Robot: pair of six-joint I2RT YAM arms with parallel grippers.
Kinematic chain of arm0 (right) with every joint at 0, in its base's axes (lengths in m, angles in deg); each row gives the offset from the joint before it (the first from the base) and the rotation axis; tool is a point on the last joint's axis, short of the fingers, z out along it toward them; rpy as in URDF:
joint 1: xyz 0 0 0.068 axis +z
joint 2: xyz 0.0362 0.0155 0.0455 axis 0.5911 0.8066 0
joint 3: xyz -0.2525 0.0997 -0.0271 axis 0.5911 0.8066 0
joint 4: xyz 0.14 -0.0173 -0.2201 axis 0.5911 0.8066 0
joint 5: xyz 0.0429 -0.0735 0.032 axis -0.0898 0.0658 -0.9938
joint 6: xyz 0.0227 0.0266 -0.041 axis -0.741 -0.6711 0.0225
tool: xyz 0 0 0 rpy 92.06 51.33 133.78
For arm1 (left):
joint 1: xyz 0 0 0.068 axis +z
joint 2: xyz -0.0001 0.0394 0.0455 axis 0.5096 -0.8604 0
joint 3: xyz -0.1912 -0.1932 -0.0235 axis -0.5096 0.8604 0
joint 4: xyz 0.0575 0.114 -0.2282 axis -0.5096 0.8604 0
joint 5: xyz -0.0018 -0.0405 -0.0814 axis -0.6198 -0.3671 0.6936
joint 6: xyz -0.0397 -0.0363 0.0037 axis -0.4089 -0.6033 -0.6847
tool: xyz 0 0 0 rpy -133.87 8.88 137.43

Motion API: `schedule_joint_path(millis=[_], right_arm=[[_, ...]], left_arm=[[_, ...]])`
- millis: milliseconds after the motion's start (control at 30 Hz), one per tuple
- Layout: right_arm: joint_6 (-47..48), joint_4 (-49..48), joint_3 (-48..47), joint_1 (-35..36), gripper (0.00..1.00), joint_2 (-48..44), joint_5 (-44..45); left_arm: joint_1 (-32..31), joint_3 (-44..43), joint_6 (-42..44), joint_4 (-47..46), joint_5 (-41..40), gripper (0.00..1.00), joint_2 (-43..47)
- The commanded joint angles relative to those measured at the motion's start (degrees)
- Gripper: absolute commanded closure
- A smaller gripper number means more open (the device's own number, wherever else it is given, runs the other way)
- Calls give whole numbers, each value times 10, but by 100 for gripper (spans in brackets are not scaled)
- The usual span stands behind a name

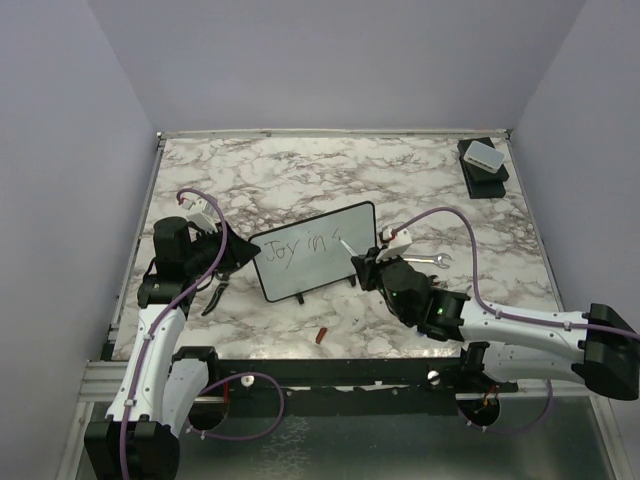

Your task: Write a sentence on the whiteboard

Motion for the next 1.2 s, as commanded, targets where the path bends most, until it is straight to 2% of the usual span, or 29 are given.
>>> schedule_joint_path(millis=[0, 500, 933, 1167], right_arm=[[-15, 19, 8, -3, 99, 11, 4], [0, -16, -4, -2, 99, 48, -39], [10, 13, 19, -2, 100, -44, -11], [27, 7, 21, -2, 99, -45, 13]], left_arm=[[-4, 5, 0, 0, 7, 67, 7], [-4, 5, 0, 0, 7, 67, 7], [-4, 5, -1, 2, 1, 67, 8], [-4, 4, -1, 3, 1, 67, 8]])
